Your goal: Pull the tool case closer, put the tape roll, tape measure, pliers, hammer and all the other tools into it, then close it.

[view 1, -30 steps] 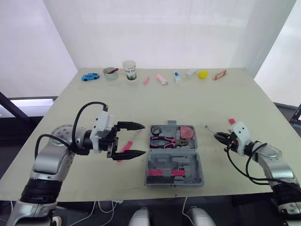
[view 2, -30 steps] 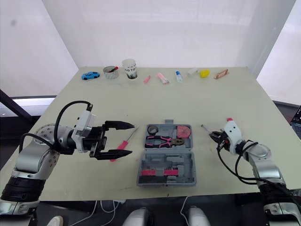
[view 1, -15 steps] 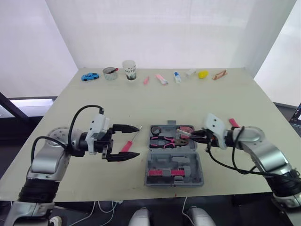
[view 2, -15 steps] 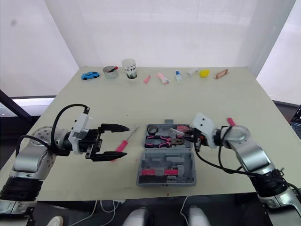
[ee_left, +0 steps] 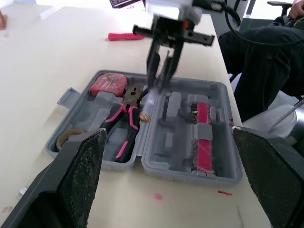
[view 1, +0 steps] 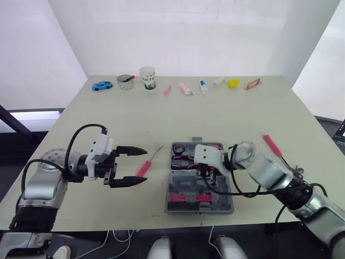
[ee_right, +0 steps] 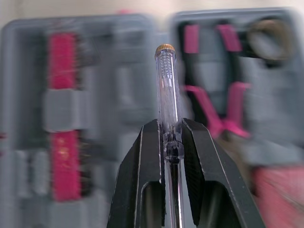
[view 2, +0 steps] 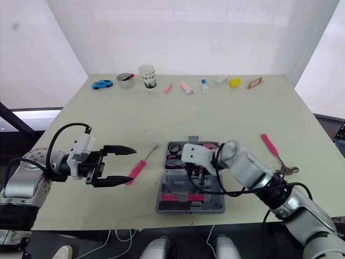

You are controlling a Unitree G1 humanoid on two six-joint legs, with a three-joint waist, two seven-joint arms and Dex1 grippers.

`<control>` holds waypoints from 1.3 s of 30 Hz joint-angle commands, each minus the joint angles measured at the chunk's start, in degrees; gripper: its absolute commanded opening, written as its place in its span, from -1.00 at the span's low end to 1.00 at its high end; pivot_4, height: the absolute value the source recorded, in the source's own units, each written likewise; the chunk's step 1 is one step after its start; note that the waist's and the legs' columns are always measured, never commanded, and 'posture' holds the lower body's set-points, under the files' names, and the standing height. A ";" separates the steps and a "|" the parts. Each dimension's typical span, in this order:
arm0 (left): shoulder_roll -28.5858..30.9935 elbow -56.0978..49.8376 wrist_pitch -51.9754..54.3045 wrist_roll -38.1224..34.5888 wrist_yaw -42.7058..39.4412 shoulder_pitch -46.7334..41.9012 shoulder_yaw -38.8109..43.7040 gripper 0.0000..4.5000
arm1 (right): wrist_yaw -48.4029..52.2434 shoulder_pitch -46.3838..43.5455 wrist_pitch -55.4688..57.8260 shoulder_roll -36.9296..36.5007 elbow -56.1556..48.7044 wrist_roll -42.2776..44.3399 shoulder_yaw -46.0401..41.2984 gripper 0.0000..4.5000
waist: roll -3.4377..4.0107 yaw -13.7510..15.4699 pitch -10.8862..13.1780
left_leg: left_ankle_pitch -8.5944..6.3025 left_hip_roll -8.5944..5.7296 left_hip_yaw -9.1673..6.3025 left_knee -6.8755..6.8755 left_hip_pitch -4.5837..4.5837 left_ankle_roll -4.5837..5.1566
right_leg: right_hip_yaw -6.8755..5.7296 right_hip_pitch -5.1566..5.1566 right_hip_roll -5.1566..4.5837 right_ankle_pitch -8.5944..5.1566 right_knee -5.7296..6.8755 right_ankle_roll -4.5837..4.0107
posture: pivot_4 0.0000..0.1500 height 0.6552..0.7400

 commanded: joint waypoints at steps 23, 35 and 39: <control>2.57 -2.47 0.44 -1.09 -2.08 1.95 1.66 1.00 | -2.18 -1.00 -3.44 8.35 7.72 -6.31 3.15 -0.98 | -0.01 -0.11 0.00 | 0.00 0.02 0.00 0.02 0.01 0.00 | -0.02 -0.01 0.01 0.01 0.06 0.01 | 1.00 1.00; 2.40 -3.75 1.03 -1.51 -1.05 3.28 2.03 1.00 | -2.91 -0.75 -5.20 7.31 5.31 -6.32 -1.03 0.31 | -0.01 -0.04 0.00 | 0.01 0.03 0.01 0.08 0.02 -0.01 | 0.00 0.00 0.02 0.03 0.11 0.02 | 1.00 1.00; 2.27 -3.53 0.80 -1.37 -0.87 3.13 1.98 1.00 | -3.02 0.17 -4.75 5.80 2.70 -5.88 -3.57 0.31 | -0.01 0.01 0.00 | 0.01 0.03 0.00 0.07 0.02 -0.01 | -0.01 0.00 0.02 0.02 0.10 0.01 | 1.00 1.00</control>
